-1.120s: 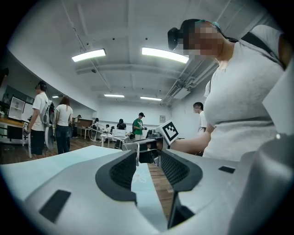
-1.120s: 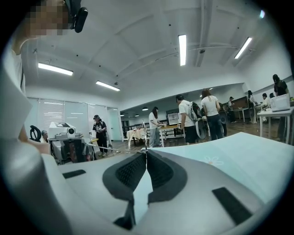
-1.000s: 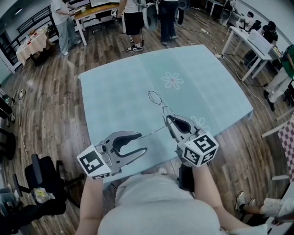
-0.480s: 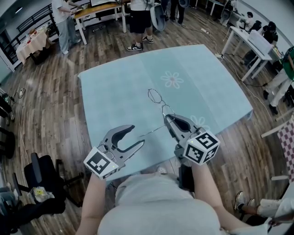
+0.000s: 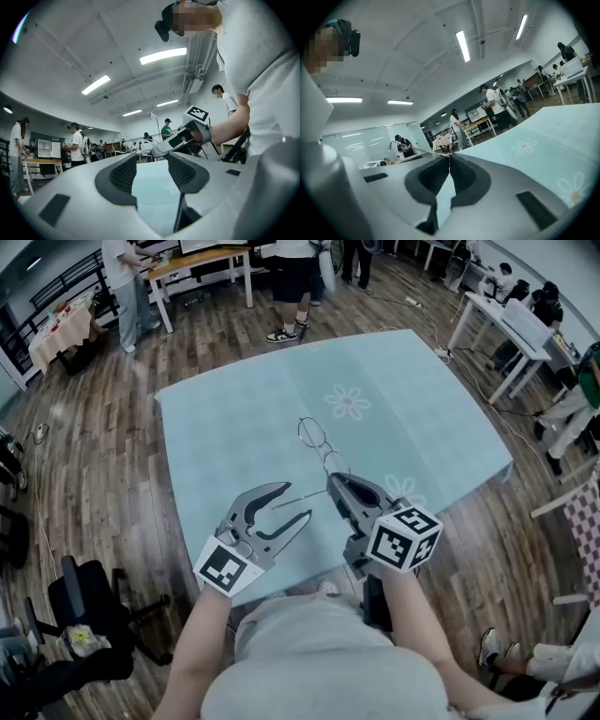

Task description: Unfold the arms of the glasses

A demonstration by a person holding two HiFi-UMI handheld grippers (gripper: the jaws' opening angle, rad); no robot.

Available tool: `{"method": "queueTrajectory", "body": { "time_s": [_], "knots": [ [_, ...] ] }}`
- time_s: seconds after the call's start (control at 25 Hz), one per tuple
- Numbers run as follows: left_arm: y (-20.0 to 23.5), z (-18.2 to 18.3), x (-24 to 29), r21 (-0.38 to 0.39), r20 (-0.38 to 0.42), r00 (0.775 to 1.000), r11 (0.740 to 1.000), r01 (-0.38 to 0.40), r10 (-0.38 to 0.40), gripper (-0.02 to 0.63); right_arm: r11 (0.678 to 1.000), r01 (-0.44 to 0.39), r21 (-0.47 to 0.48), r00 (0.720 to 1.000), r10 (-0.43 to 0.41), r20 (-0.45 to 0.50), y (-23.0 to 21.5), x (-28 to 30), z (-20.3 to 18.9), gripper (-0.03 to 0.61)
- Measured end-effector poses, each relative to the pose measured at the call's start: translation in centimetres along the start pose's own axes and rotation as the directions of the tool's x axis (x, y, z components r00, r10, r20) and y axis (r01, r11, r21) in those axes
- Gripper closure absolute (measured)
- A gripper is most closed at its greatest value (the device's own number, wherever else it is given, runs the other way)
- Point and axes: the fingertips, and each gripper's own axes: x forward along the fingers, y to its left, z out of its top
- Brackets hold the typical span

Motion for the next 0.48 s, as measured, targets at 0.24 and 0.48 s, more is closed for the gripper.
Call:
{"method": "queueTrajectory", "body": {
  "time_s": [0.24, 0.48],
  "knots": [
    [0.1, 0.2, 2.0, 0.096, 0.000, 1.000, 0.995, -0.028, 0.028, 0.396, 0.995, -0.014, 0.096, 1.000, 0.013, 0.005, 0.0, 0.1, -0.2, 0.568],
    [-0.6, -0.3, 3.7, 0.203, -0.043, 0.997, 0.978, -0.052, 0.062, 0.396, 0.993, -0.013, 0.115, 1.000, 0.013, 0.002, -0.1, 0.3, -0.3, 0.568]
  ]
}}
